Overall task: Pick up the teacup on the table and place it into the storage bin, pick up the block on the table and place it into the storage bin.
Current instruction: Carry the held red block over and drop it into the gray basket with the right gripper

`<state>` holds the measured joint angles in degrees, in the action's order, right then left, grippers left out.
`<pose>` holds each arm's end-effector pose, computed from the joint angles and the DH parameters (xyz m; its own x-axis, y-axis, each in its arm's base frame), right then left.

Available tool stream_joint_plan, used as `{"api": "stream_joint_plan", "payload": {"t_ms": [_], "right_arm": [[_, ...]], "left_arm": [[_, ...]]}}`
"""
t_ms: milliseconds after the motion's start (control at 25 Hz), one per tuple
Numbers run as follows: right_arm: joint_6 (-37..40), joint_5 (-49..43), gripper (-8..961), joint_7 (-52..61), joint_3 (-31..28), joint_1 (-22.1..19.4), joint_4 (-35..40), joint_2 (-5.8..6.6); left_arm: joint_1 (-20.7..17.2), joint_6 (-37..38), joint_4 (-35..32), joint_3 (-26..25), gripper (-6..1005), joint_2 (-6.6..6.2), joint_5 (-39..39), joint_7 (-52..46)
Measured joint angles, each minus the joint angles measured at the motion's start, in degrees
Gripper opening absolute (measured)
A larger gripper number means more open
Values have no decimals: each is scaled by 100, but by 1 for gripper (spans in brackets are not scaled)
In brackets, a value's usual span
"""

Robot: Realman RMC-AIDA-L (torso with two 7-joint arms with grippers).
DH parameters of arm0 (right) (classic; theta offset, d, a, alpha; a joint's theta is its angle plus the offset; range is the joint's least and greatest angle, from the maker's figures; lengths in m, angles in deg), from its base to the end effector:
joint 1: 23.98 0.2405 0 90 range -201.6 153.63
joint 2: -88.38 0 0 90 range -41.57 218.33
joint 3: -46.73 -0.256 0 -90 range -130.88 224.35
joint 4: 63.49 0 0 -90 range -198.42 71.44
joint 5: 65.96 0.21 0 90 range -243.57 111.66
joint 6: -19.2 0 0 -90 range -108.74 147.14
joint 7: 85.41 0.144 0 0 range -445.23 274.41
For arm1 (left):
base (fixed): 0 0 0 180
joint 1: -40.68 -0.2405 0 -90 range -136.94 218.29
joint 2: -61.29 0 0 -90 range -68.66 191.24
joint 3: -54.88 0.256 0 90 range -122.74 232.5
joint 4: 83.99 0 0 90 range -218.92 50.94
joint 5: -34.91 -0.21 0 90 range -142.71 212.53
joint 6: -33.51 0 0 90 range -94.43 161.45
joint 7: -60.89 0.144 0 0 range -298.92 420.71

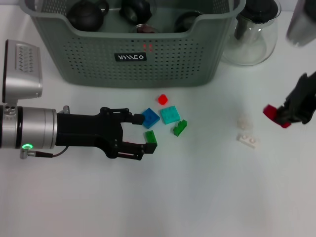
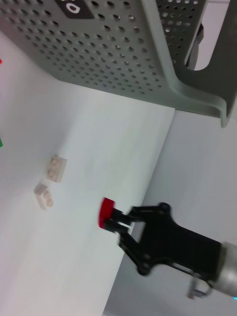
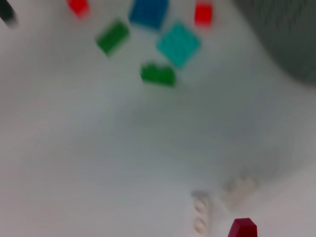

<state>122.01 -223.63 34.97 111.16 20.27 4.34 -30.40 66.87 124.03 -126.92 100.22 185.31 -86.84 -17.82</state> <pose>0.1901 0.3632 0.0286 0.7882 -0.4203 0.4496 -0.3483 -0.9069 -0.2370 -0.2641 0.2945 -0.0388 0.8542 0.3617 0.3734 0.4089 -0.9111 -0.0529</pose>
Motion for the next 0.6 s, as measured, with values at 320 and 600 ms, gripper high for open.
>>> {"api": "stream_joint_plan", "payload": {"t_ms": [320,600], "right_arm": [[1050,1950,103,243,-1055,575,538,63],[177,2979,104,931,-1274,1491,239,241]], "left_arm": [[0,5,-32,29,846,-14,-7,12],[1,26,-28,13,846,-50,-34,16]]}}
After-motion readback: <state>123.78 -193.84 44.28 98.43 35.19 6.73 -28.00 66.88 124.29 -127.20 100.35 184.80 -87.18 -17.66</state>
